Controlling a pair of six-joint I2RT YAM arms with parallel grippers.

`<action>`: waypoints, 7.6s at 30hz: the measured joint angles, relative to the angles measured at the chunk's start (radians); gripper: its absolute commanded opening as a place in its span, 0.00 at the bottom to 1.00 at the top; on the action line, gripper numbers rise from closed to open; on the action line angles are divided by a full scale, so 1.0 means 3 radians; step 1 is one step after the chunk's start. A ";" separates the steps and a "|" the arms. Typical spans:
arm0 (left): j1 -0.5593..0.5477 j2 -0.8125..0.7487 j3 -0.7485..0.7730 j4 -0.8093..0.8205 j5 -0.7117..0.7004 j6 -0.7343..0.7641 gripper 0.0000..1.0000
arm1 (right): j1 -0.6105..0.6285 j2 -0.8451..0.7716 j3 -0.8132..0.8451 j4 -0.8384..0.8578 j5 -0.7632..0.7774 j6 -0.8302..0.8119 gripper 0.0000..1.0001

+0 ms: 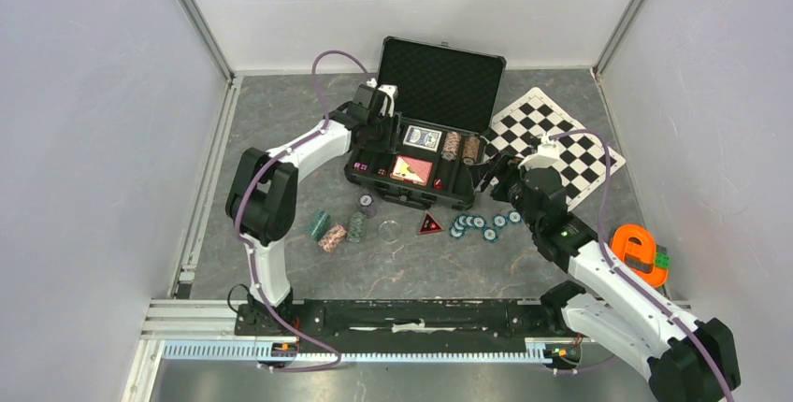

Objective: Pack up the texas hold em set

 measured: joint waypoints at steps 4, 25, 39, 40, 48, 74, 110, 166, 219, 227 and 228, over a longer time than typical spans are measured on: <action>-0.0003 0.0020 0.0098 -0.0025 0.0003 0.0046 0.76 | 0.0000 0.0024 0.0000 0.0000 -0.0009 -0.0003 0.82; 0.0009 -0.0521 -0.0362 -0.0014 0.0004 -0.0009 0.02 | 0.0000 0.0067 0.0000 0.0005 -0.0011 -0.0017 0.82; 0.0009 0.0024 -0.0088 -0.0039 0.0013 -0.0038 0.02 | 0.0000 0.0094 0.0000 0.0011 -0.0009 -0.0027 0.82; 0.0010 0.0061 -0.0047 -0.0046 0.0011 -0.0038 0.02 | 0.0000 0.0094 0.0000 0.0011 -0.0008 -0.0029 0.82; 0.0015 0.0314 0.0470 -0.0251 -0.0024 -0.0037 0.04 | 0.0000 0.0098 -0.0003 0.0013 0.0014 -0.0055 0.82; -0.0350 -0.2936 -0.2177 -0.0011 -0.0468 -0.0472 1.00 | 0.0000 -0.0076 -0.0123 0.0125 -0.0763 -0.0914 0.87; -0.0456 -0.2321 -0.2677 -0.0168 -0.0455 -0.0810 0.60 | 0.0000 -0.0209 -0.0189 -0.0244 -0.0837 -0.0961 0.86; -0.0214 -0.2225 -0.0821 -0.1095 -0.0614 -0.0417 0.02 | 0.0000 -0.0097 -0.0228 -0.0328 -0.0759 -0.1055 0.85; -0.0126 -0.0193 -0.0177 -0.0254 -0.0235 0.0005 0.61 | 0.0000 0.0200 -0.0170 -0.0338 -0.0680 -0.1071 0.85; -0.0109 -0.0278 -0.0178 -0.0276 -0.0343 0.0008 0.77 | 0.0000 0.0202 -0.0170 -0.0338 -0.0685 -0.1069 0.85; -0.0104 -0.0310 -0.0181 -0.0284 -0.0359 0.0008 0.76 | 0.0000 0.0201 -0.0170 -0.0338 -0.0685 -0.1069 0.85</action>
